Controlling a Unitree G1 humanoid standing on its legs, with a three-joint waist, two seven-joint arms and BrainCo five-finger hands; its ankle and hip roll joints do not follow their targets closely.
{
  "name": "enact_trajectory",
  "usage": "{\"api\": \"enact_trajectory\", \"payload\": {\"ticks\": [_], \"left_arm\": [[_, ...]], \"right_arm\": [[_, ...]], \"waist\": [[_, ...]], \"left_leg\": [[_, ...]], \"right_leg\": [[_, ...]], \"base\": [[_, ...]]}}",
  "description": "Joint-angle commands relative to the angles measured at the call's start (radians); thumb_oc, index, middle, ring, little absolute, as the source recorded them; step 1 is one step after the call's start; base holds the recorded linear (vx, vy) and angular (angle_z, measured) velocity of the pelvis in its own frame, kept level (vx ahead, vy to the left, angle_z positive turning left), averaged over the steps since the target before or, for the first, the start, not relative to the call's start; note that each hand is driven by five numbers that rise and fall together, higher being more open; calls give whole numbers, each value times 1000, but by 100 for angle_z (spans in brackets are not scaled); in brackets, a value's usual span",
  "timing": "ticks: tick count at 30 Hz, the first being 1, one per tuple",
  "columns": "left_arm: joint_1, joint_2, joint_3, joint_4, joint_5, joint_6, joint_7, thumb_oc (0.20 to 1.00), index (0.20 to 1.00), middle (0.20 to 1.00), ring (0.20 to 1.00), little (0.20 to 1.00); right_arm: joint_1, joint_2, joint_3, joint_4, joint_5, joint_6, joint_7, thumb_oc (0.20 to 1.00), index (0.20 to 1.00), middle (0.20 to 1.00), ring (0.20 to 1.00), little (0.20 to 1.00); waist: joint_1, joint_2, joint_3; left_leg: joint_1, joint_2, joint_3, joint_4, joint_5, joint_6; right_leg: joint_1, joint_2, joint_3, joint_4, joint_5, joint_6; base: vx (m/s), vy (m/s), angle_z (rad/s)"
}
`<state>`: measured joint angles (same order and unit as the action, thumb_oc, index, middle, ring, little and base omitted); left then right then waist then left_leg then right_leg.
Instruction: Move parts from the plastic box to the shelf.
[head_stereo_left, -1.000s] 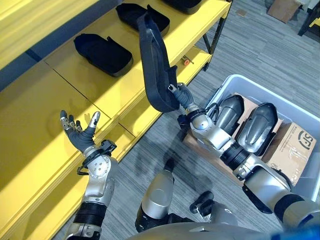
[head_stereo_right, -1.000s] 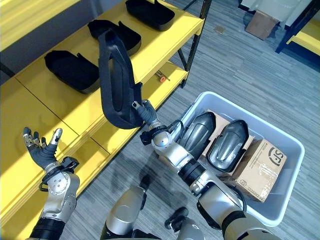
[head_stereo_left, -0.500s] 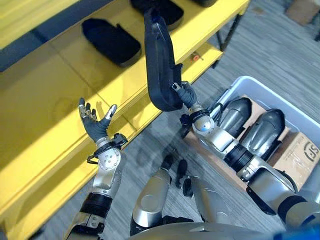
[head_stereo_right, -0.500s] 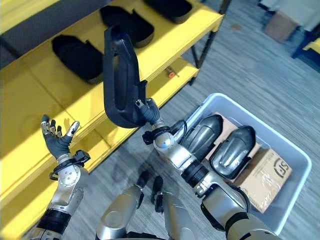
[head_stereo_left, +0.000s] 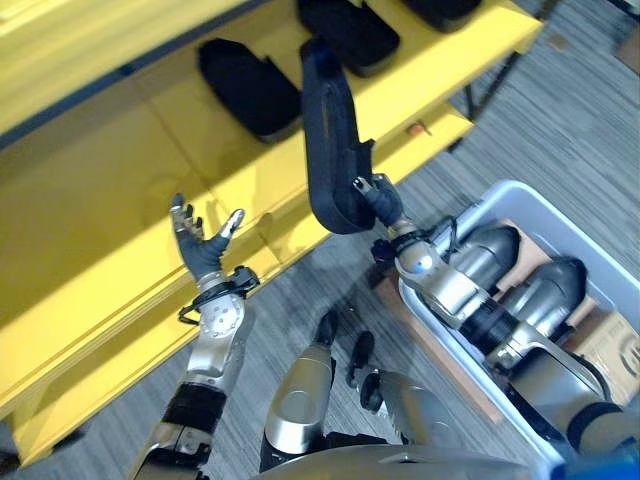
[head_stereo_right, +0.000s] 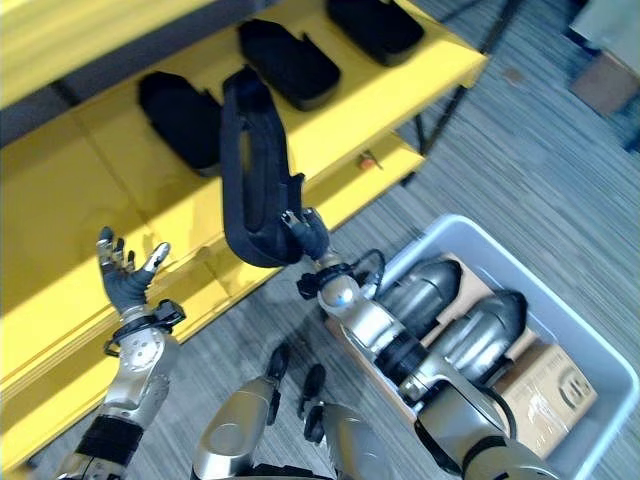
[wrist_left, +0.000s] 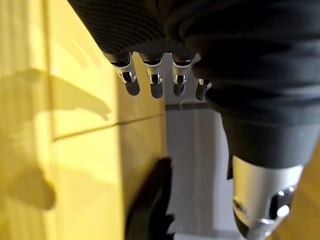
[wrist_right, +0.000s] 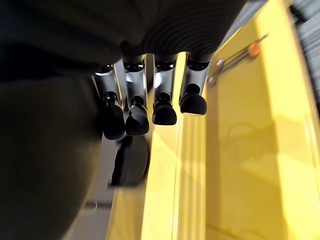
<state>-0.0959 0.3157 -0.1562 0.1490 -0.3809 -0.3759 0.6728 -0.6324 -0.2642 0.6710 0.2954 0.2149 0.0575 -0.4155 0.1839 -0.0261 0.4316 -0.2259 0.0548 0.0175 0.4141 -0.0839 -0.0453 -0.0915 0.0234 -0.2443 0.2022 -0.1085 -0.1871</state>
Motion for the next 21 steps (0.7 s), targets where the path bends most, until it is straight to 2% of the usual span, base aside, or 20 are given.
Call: {"api": "enact_trajectory", "payload": {"ticks": [1,2,3,6,9,13,16,18,21], "left_arm": [[59,12,-8,-68,16,-34,-1,1000,1000,1000,1000,1000],[63,12,-6,-69,16,-34,1,1000,1000,1000,1000,1000],[66,14,-3,-68,3,-29,-4,1000,1000,1000,1000,1000],[61,15,-4,-53,-10,-25,-35,1000,1000,1000,1000,1000],[66,11,-11,-29,-29,-34,-56,1000,1000,1000,1000,1000],[80,12,-29,-27,-38,-46,-58,1000,1000,1000,1000,1000],[99,5,-32,-38,-59,-66,-29,1000,1000,1000,1000,1000],[100,3,-29,-39,-58,-65,-30,1000,1000,1000,1000,1000],[106,-1,-29,-36,-63,-67,-36,1000,1000,1000,1000,1000]], "right_arm": [[-58,71,-38,-92,-40,-87,15,200,200,200,200,200],[-62,70,-39,-91,-39,-85,23,200,200,200,200,200],[-70,61,-38,-95,-31,-69,27,200,200,200,200,200],[-86,41,-37,-88,-12,-57,20,200,200,200,200,200],[-97,1,-48,-58,23,-73,40,200,200,200,200,200],[-95,-17,-61,-42,33,-65,63,200,200,200,200,200],[-85,-28,-63,-49,30,-34,78,200,200,200,200,200],[-86,-28,-64,-44,31,-26,81,200,200,200,200,200],[-93,-34,-73,-28,28,-19,89,200,200,200,200,200]], "waist": [[3,0,-60],[1,2,-68],[-4,9,-81],[-17,17,-99],[-23,39,-111],[-23,56,-108],[-20,72,-106],[-18,77,-105],[-6,80,-96]], "left_leg": [[24,13,1,-8,63,46],[39,44,-5,-26,82,38],[86,112,-11,-85,131,11],[113,203,-10,-157,227,-27],[145,219,-10,-211,245,-47],[138,204,-17,-208,267,-60],[137,177,9,-220,249,-61],[141,168,16,-229,237,-59],[138,132,19,-240,175,-43]], "right_leg": [[-32,-68,-13,105,21,161],[-38,-74,-18,121,11,159],[-47,-89,-34,154,-17,155],[-58,-119,-61,189,-39,147],[-68,-158,-78,235,-61,151],[-38,-186,-83,214,-55,153],[-26,-223,-87,184,-30,174],[-22,-231,-87,176,-23,182],[-22,-251,-80,167,-1,209]], "base": [[5,115,-1],[-1,213,-4],[-11,233,1],[-26,266,14],[-16,398,43],[-11,365,35],[-30,360,7],[-23,249,19],[-44,249,23]]}}
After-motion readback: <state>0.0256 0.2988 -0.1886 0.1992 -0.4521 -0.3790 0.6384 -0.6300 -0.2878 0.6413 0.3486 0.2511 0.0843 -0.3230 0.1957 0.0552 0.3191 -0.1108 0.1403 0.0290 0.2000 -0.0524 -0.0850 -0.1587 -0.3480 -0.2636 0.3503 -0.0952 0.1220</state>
